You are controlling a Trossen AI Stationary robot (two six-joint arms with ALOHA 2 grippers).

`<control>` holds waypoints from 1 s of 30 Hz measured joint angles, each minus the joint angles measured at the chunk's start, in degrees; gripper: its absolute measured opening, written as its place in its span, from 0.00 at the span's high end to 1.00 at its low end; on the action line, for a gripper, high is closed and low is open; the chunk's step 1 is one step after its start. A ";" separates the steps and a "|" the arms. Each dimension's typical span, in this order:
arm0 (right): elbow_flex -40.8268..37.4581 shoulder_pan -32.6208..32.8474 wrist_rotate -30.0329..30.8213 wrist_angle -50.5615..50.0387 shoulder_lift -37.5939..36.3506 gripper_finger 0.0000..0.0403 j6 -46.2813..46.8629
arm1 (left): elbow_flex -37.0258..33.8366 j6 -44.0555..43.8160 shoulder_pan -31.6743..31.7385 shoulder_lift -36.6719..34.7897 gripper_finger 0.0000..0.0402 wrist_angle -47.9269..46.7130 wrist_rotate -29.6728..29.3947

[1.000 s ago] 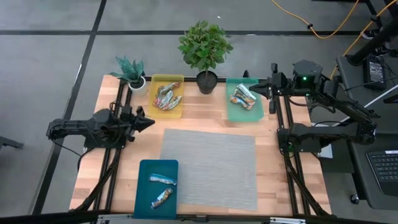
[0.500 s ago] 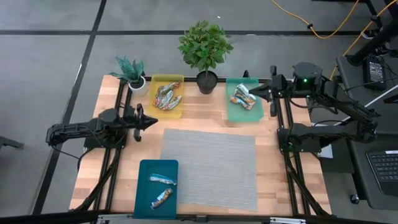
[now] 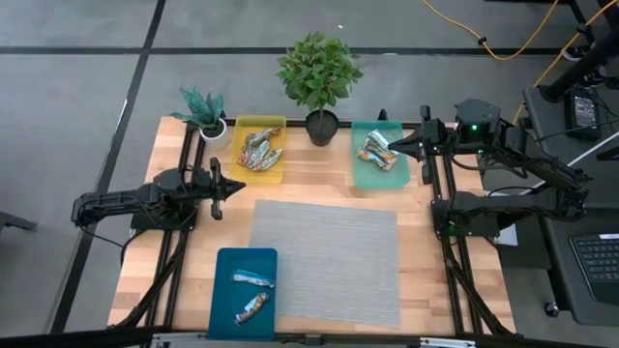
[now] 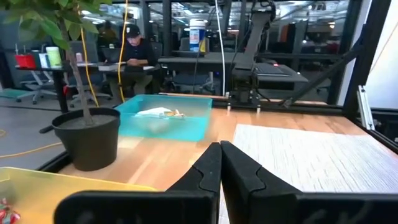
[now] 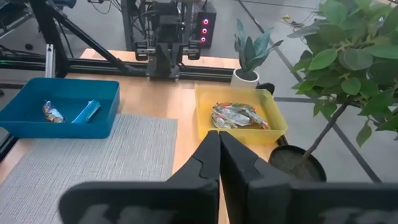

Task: Pick and place Granola Bars by type
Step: Return to Home Position

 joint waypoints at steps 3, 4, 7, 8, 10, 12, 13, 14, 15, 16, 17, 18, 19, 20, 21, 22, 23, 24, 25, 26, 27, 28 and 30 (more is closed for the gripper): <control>0.00 0.00 0.00 0.05 -0.26 0.98 -0.23 | 0.00 -0.89 0.00 0.00 1.00 0.00 0.05; 0.00 0.00 -0.12 0.12 -0.33 0.98 -0.30 | 0.00 -1.07 0.00 0.00 0.99 0.00 0.03; -0.04 0.00 -2.25 0.43 -0.74 0.99 -1.46 | 0.00 -1.11 0.00 0.00 0.99 0.02 0.03; -0.06 0.00 -3.12 0.79 -1.11 0.99 -1.61 | 0.00 -1.13 0.00 0.00 0.99 0.02 0.03; -0.99 0.00 -5.04 2.33 -2.31 0.99 -1.66 | 0.00 -1.09 0.00 0.02 0.99 0.02 0.03; -3.53 0.01 -5.99 4.30 -4.72 0.99 -1.76 | 0.00 -1.16 0.00 0.02 0.99 0.03 0.03; -5.51 0.00 -6.34 5.78 -6.23 0.99 -1.75 | 0.00 -1.14 0.00 0.02 1.00 0.04 0.03; -7.79 0.00 -6.42 7.62 -8.14 0.99 -1.48 | 0.00 -1.11 0.00 0.02 1.00 0.04 0.03; -10.44 0.00 -6.41 9.51 -10.31 0.99 -0.88 | 0.00 -1.13 0.00 0.02 1.00 0.04 0.03; -13.41 -0.02 -6.41 11.44 -12.75 0.99 0.08 | 0.00 -1.16 0.00 0.02 1.00 0.04 0.01; -16.52 -0.02 -6.43 13.84 -15.25 0.99 1.10 | 0.00 -1.15 0.00 0.02 1.00 0.04 0.02; -19.68 -0.02 -6.45 16.39 -17.84 0.99 2.52 | 0.00 -1.12 0.00 0.02 1.00 0.04 0.01; -23.05 -0.02 -6.47 18.91 -20.45 0.99 4.15 | 0.00 -1.14 0.00 0.02 1.00 0.05 0.01; -26.32 -0.02 -6.63 21.68 -22.99 0.99 5.95 | 0.00 -1.16 0.00 0.02 0.99 0.07 0.01; -29.53 -0.01 -6.95 24.63 -25.55 0.99 7.95 | 0.00 -1.16 0.00 0.02 0.99 0.07 0.01; -32.60 0.00 -7.48 27.33 -28.15 0.99 9.67 | 0.00 -1.14 0.00 0.02 0.99 0.07 0.01; -35.67 0.00 -7.84 30.09 -30.65 0.99 11.32 | 0.00 -1.13 0.00 0.02 0.98 0.07 0.01; -38.40 0.00 -7.90 32.64 -33.18 0.99 12.81 | 0.00 -1.17 0.00 0.02 0.98 0.07 0.01; -40.95 0.00 -7.94 35.05 -35.58 0.99 14.08 | 0.00 -1.16 0.00 0.02 0.98 0.07 0.01; -43.74 0.00 -7.63 38.06 -37.85 0.99 15.50 | 0.00 -1.14 0.00 0.02 0.98 0.07 0.01; -46.34 0.00 -6.80 41.10 -39.82 0.99 17.04 | 0.00 -1.14 0.00 0.02 0.98 0.08 0.01; -48.86 0.08 -6.58 44.46 -41.50 0.99 18.50 | 0.00 -1.18 0.00 0.02 0.98 0.09 0.01; -53.62 1.00 -6.36 52.04 -43.94 0.99 21.36 | 0.00 -1.14 0.00 0.02 0.99 0.09 0.01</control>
